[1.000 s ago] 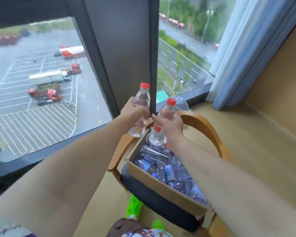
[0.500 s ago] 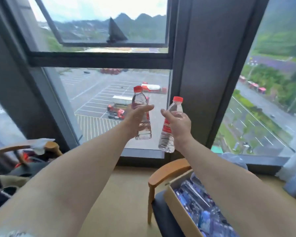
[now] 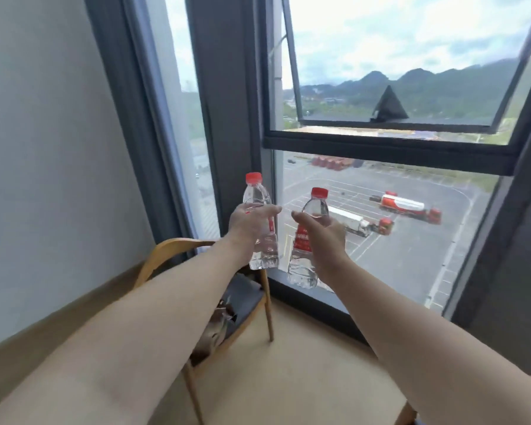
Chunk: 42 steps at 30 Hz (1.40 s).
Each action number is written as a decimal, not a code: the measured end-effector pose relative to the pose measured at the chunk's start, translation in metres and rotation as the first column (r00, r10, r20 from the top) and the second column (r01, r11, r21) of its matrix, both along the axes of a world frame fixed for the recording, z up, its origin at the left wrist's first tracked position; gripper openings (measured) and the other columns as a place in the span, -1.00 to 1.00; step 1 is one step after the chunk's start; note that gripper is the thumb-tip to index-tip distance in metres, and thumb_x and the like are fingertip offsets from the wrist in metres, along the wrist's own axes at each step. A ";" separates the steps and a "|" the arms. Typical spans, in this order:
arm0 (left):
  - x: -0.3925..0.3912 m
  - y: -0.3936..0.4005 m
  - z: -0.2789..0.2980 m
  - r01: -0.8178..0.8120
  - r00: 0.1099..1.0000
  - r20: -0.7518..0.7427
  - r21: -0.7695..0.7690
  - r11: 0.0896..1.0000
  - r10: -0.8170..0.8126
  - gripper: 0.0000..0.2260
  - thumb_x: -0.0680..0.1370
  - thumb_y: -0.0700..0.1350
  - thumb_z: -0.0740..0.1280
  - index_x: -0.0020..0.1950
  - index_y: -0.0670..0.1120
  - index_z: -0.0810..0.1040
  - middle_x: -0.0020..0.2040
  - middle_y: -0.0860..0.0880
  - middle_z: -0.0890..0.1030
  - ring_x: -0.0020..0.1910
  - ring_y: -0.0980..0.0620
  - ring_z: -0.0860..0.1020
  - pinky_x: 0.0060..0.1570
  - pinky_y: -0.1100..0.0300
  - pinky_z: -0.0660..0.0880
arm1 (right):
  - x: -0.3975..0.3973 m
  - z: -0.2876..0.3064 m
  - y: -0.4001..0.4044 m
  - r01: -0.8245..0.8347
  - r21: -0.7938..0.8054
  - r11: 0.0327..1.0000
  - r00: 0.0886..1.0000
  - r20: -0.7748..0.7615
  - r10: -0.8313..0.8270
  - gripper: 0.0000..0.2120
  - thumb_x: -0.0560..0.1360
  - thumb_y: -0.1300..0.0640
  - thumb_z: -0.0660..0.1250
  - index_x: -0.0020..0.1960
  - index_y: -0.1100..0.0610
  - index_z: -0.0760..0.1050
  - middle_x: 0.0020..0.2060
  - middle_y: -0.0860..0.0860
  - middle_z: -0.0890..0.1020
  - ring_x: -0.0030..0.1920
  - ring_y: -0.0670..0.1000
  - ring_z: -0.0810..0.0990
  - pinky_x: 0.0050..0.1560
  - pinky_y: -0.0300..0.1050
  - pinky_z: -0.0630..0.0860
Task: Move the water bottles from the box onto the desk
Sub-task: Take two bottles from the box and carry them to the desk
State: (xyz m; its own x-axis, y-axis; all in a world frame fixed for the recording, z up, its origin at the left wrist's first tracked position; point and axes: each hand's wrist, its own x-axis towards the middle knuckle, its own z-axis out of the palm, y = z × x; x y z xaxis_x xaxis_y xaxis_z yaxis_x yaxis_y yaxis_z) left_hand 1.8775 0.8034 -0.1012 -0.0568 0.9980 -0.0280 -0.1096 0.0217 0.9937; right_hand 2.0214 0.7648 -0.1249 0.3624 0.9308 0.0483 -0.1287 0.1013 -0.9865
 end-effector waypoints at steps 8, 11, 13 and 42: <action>-0.227 -0.040 0.006 -0.261 0.965 -0.031 0.007 0.965 0.261 -0.45 0.33 0.04 0.60 0.27 0.01 0.53 0.12 -0.09 0.65 0.08 -0.15 0.65 0.05 -0.09 0.64 | -0.222 0.004 0.004 -0.261 0.006 0.965 0.965 0.024 0.261 -0.57 0.33 -0.11 0.60 0.07 0.08 0.58 -0.06 0.06 0.71 -0.03 0.09 0.70 -0.03 0.03 0.64; -0.310 -0.065 0.000 -0.379 0.924 -0.051 0.022 0.925 0.380 -0.49 0.33 0.05 0.60 0.22 0.01 0.55 0.08 -0.11 0.68 0.01 -0.15 0.67 0.02 -0.07 0.64 | -0.305 0.003 -0.005 -0.387 -0.015 0.922 0.922 0.017 0.388 -0.56 0.33 -0.13 0.59 0.08 0.05 0.58 -0.06 0.08 0.71 -0.03 0.09 0.71 0.07 0.12 0.64; -0.363 -0.083 -0.004 -0.457 0.888 -0.037 0.015 0.889 0.458 -0.49 0.32 0.01 0.61 0.21 -0.01 0.55 0.08 -0.13 0.68 0.02 -0.17 0.67 0.07 -0.13 0.65 | -0.359 0.002 -0.012 -0.465 -0.022 0.885 0.885 0.022 0.465 -0.57 0.33 -0.13 0.59 0.07 0.01 0.54 -0.03 0.09 0.70 -0.02 0.09 0.70 0.08 0.13 0.63; -0.941 -0.208 0.001 -0.991 0.116 -0.112 -0.077 0.108 0.987 -0.59 0.32 0.02 0.62 0.11 0.04 0.59 0.00 0.00 0.70 -0.01 -0.05 0.66 -0.17 0.07 0.54 | -1.049 -0.013 -0.036 -0.989 -0.131 0.070 0.079 -0.062 0.995 -0.60 0.26 -0.03 0.61 0.01 0.10 0.61 -0.23 0.08 0.67 -0.23 0.14 0.69 -0.24 0.14 0.69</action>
State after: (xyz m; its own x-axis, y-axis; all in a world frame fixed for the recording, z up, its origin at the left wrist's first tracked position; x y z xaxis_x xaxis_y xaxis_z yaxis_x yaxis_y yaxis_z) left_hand 0.9361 0.5953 -0.1006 -0.9940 0.0480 -0.0985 -0.0979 0.0135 0.9951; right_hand 0.9729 0.7288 -0.1379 -0.8979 0.4293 -0.0971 0.0144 -0.1920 -0.9813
